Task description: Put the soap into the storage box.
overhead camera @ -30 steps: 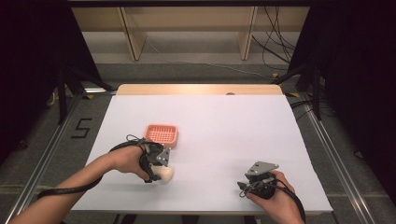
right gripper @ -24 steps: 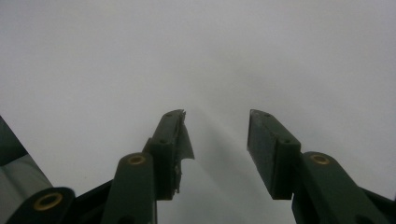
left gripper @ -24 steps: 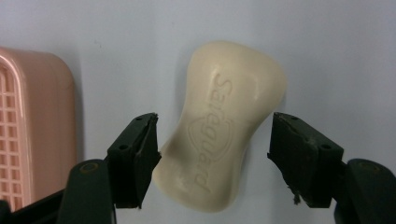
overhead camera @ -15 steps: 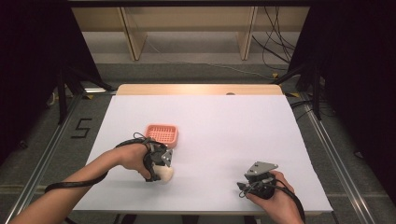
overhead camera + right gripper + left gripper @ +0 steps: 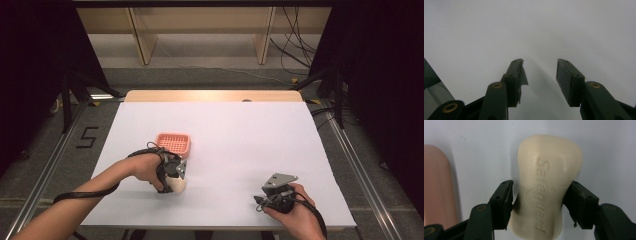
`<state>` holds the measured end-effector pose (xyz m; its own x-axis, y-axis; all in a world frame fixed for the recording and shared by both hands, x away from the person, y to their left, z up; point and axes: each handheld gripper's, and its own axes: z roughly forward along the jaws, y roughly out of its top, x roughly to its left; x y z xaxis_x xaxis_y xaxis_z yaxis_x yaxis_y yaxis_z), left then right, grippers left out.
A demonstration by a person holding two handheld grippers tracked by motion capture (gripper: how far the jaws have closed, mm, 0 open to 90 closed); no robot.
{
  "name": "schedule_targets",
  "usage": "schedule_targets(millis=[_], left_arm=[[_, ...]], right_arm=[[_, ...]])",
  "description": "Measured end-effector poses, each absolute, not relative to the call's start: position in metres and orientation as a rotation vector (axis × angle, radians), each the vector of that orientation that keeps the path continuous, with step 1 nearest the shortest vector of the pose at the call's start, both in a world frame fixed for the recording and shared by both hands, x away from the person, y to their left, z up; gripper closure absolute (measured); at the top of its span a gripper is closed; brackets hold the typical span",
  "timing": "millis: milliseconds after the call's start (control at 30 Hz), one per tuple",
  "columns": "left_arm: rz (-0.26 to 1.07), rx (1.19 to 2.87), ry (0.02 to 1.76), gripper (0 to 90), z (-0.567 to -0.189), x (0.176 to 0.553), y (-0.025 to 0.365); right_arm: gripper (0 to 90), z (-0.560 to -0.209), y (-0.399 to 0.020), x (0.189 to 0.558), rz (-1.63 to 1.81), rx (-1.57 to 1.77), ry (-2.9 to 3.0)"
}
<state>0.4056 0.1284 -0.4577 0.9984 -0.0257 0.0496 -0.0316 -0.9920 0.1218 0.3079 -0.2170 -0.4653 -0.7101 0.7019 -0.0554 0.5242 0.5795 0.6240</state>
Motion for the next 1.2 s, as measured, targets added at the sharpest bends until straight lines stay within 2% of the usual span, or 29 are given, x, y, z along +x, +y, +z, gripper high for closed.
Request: schedule_targets(millis=[233,700,967,1200], left_arm=[[0.041,3.045,0.015,48.4,-0.458,0.406,0.124],[-0.017,3.050,0.139,49.6,-0.458,0.408,0.123],[0.010,3.008,0.197,49.8,-0.458,0.406,0.129],[0.057,2.987,0.172,49.8,-0.456,0.406,0.132]], right_arm=[[56.8,-0.463,-0.217,0.306,0.825,1.038,2.528],[56.7,-0.464,-0.218,0.308,0.841,1.004,2.531],[56.4,-0.464,-0.218,0.308,0.835,1.005,2.535],[56.3,-0.464,-0.218,0.308,0.834,1.002,2.536]])
